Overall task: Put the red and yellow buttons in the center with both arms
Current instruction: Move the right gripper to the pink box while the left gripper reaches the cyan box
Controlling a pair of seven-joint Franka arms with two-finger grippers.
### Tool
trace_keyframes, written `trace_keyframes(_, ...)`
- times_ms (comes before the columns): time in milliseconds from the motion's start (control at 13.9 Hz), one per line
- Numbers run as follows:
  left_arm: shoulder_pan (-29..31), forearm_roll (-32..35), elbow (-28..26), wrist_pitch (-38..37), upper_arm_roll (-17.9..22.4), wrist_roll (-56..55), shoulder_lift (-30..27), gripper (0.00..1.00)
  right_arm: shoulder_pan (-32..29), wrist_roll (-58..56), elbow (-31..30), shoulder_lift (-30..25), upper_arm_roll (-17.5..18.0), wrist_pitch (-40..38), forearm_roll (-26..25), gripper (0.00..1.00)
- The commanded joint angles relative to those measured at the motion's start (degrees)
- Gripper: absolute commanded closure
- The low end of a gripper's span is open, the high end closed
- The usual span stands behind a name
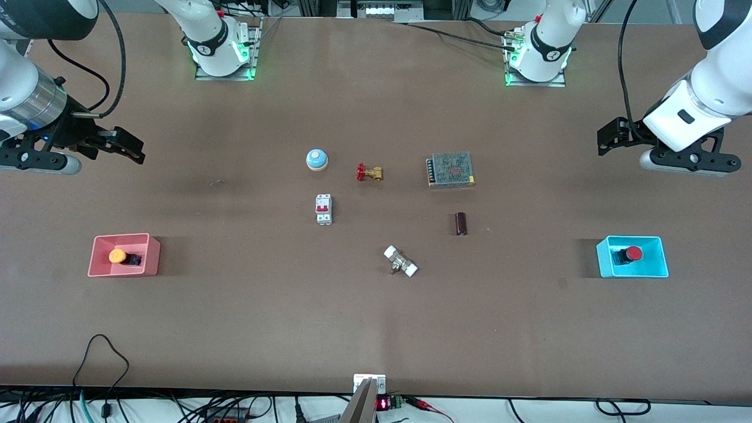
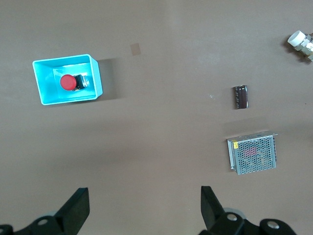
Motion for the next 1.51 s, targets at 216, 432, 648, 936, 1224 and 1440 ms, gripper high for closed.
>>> trace_keyframes(216,-0.2,0.7,1.1,-1.2,0.1,0.4,-0.1,0.0,0.5,0.3,-0.7,-0.8,-0.7,0.3,0.9,0.0)
trace_keyframes(432,-0.2,0.7,1.0,-2.0,0.0,0.4,0.0,0.0,-1.3,-0.7,-0.7,1.3,-0.5,0.6,0.4,0.0)
trace_keyframes(648,-1.2,0.7,1.1,-6.6,-0.6,0.4,3.4,0.0,-5.5,-11.5,-0.6,5.8,-0.3,3.2,0.3,0.0)
trace_keyframes(936,-2.1,0.7,0.6,-4.8,-1.2,-3.6,9.9,0.0,-13.2,-23.8,-0.3,16.6,-0.3,17.5,0.2,0.0)
trace_keyframes(1224,-6.0,6.1,0.3,4.0,-1.1,-8.1,14.2,0.0,-15.9,-30.0,0.0,24.7,-0.2,30.0,0.2,0.0)
trace_keyframes(1440,-4.3,13.6,1.7,4.6,-0.8,-7.5,14.4,0.0,-15.8,-30.4,0.0,27.3,-0.2,34.4,-0.3,0.0)
